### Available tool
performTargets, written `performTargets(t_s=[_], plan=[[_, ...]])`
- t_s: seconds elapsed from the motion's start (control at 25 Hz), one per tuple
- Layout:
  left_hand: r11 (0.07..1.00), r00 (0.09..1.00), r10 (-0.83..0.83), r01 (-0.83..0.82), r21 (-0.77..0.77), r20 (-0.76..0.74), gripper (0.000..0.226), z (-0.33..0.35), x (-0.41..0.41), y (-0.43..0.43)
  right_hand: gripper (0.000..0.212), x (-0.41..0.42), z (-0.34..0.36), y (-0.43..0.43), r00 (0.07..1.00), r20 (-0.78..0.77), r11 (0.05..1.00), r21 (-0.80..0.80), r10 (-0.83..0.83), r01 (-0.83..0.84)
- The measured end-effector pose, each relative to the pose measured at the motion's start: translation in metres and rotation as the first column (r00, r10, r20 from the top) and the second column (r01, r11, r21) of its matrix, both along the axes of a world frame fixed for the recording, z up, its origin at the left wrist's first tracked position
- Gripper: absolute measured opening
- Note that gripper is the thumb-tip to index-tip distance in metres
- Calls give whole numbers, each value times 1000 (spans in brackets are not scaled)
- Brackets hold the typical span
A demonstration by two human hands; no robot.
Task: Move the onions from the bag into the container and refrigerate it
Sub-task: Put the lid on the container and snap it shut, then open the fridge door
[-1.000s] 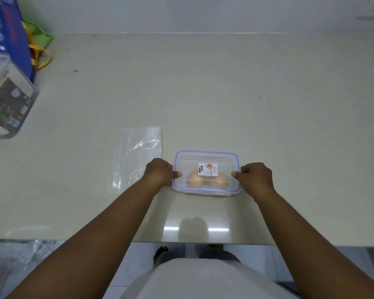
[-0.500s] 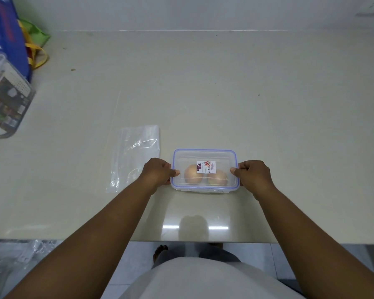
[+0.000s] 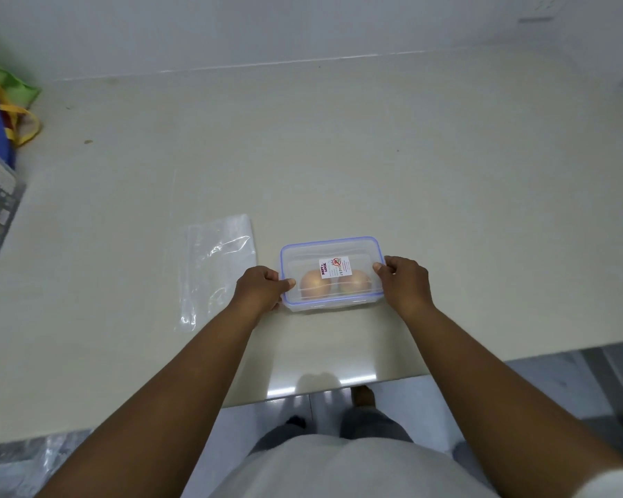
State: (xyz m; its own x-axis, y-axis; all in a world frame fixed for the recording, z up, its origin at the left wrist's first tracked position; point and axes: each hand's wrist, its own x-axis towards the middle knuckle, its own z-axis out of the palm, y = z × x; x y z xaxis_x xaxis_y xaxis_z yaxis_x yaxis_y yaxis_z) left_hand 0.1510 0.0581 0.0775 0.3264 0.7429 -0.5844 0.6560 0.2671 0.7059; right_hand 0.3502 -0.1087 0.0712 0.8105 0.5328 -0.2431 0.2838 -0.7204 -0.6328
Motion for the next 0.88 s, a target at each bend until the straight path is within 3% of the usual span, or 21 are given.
performTargets(t_s=[0.08,0.16,0.28,0.36,0.44,0.52,0.68,0.76,0.88], plan=[[994,997,-53,58,93,-54,33,-2,-6,-2,35,-8,-1,-5,1000,25,1000,10,-17,17],[955,993,-84,103,280,-78,48,0,-11,-7,44,-17,4,-18,994,21,990,100,-105,102],[834,991,-129,94,543,27,48,6,-13,-27,46,-41,13,-58,973,-15,946,230,-231,228],[806,969,-196,73,587,149,36,13,-7,-50,43,-65,14,-97,960,-51,916,290,-276,278],[854,923,-306,157,497,234,25,17,8,-86,43,-88,12,-149,942,-82,894,299,-325,334],[853,836,-473,354,384,280,19,17,26,-132,44,-107,8,-205,916,-90,876,268,-391,400],[665,605,-747,686,297,276,19,11,66,-232,42,-114,24,-308,835,40,819,225,-548,527],[513,447,-853,815,270,271,22,17,95,-297,37,-109,50,-370,732,230,766,244,-641,595],[319,240,-934,894,315,266,35,37,138,-382,29,-98,98,-445,497,641,760,217,-584,613]])
